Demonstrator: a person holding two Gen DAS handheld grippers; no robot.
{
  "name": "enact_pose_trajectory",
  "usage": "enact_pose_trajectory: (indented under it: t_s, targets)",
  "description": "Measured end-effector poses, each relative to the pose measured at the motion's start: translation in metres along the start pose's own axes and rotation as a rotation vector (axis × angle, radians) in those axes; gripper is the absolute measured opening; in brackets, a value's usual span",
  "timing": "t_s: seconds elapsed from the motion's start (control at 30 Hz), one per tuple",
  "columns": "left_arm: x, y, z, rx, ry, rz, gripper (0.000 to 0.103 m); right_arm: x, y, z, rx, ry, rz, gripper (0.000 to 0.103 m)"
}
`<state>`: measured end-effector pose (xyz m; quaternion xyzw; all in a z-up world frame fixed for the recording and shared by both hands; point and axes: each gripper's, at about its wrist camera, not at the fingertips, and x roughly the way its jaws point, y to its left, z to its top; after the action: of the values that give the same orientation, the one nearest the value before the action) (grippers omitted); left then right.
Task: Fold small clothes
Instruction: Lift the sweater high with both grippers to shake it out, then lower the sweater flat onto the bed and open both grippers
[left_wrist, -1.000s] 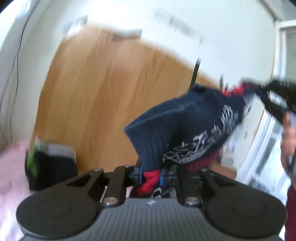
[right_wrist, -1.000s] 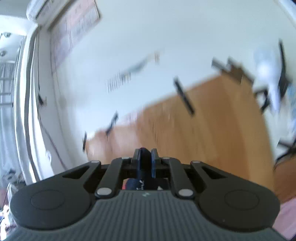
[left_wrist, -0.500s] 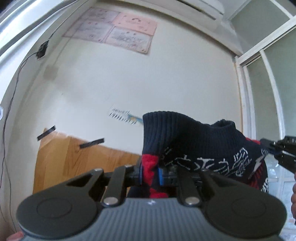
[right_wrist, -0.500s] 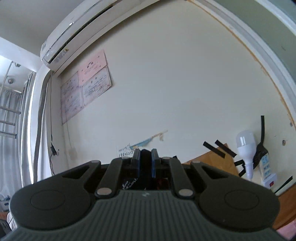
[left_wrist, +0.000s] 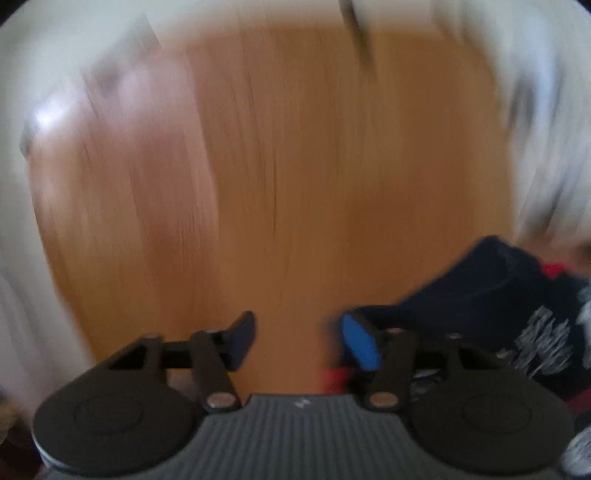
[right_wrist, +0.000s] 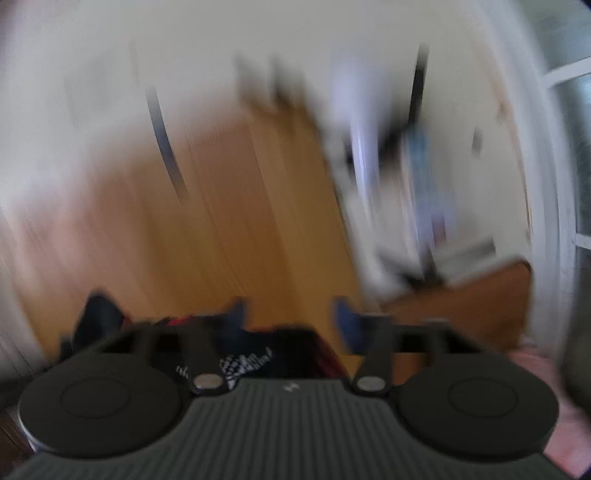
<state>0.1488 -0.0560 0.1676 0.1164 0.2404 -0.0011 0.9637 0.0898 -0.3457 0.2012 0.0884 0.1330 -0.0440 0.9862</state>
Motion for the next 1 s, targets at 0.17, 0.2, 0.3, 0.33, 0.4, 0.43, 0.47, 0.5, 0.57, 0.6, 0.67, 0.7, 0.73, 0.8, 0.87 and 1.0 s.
enact_pose_trajectory:
  t_s: [0.17,0.2,0.3,0.33,0.4,0.43,0.47,0.5,0.57,0.6,0.67,0.7,0.73,0.8,0.87,1.0]
  targets:
    - [0.042,0.055,-0.093,-0.220,0.238,-0.126,0.032,0.053,-0.062,-0.116,-0.026,0.252,-0.018,0.052]
    - [0.038,0.066,-0.107,-0.252,0.245,-0.128,0.044,0.050,-0.076,-0.130,-0.009,0.268,-0.009,0.052]
    - [0.014,0.093,-0.144,-0.334,0.240,-0.184,0.063,0.039,-0.112,-0.167,0.002,0.321,-0.003,0.053]
    - [0.004,0.095,-0.154,-0.337,0.235,-0.194,0.066,0.035,-0.120,-0.177,0.005,0.336,-0.009,0.057]
    - [-0.009,0.093,-0.165,-0.325,0.224,-0.220,0.089,0.025,-0.133,-0.197,0.036,0.368,-0.028,0.062]
    - [-0.020,0.087,-0.173,-0.315,0.210,-0.235,0.092,0.020,-0.138,-0.205,0.069,0.382,-0.021,0.064]
    - [-0.028,0.082,-0.179,-0.305,0.196,-0.247,0.096,0.015,-0.139,-0.209,0.099,0.395,-0.008,0.065]
    - [-0.035,0.078,-0.182,-0.298,0.189,-0.256,0.098,0.012,-0.137,-0.216,0.123,0.407,0.005,0.066]
    - [-0.039,0.068,-0.188,-0.281,0.187,-0.280,0.099,0.008,-0.119,-0.224,0.076,0.381,-0.003,0.067]
    - [-0.041,0.063,-0.191,-0.270,0.191,-0.282,0.099,0.007,-0.107,-0.227,0.030,0.377,-0.010,0.066]
    - [-0.037,0.053,-0.200,-0.250,0.214,-0.272,0.098,0.006,-0.081,-0.233,-0.069,0.370,-0.022,0.024]
    - [-0.034,0.052,-0.205,-0.250,0.227,-0.265,0.097,0.006,-0.070,-0.234,-0.097,0.366,-0.006,0.018]
    - [-0.030,0.053,-0.207,-0.258,0.243,-0.264,0.097,0.006,-0.062,-0.233,-0.117,0.366,-0.019,0.017]
    - [-0.029,0.062,-0.209,-0.310,0.245,-0.282,0.097,0.005,-0.058,-0.224,-0.154,0.339,-0.064,0.016]
    - [-0.028,0.071,-0.213,-0.354,0.235,-0.281,0.097,-0.002,-0.070,-0.208,-0.186,0.267,-0.155,0.015]
    - [-0.024,0.079,-0.217,-0.411,0.237,-0.310,0.097,-0.002,-0.112,-0.169,-0.345,0.112,-0.501,0.016]
